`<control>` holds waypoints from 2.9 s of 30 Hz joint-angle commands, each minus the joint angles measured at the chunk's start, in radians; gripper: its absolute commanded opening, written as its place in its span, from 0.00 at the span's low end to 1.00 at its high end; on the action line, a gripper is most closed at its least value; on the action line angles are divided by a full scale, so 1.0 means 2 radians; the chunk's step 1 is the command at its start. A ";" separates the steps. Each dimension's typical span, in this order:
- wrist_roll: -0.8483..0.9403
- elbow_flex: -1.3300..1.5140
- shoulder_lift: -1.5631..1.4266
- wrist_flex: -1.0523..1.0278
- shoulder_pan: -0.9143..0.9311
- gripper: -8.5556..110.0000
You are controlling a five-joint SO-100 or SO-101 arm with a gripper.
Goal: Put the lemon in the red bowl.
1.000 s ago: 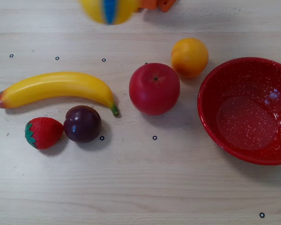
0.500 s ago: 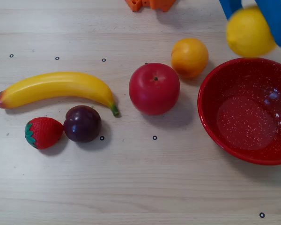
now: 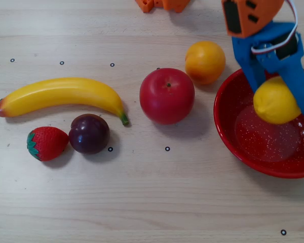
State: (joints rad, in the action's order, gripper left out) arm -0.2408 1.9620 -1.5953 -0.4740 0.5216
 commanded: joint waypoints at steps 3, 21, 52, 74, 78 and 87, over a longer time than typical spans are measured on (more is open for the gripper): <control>-0.018 -0.017 0.009 0.044 0.028 0.18; 0.035 -0.150 -0.005 -0.084 -0.002 0.39; 0.033 0.123 -0.557 -0.289 -0.281 0.07; 0.030 0.565 -0.796 -0.087 -0.302 0.07; 0.028 0.578 -0.815 -0.134 -0.295 0.07; 0.046 0.579 -0.818 -0.202 -0.285 0.07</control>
State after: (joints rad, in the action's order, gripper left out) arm -0.1626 3.1063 -3.2198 -0.8897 -0.0844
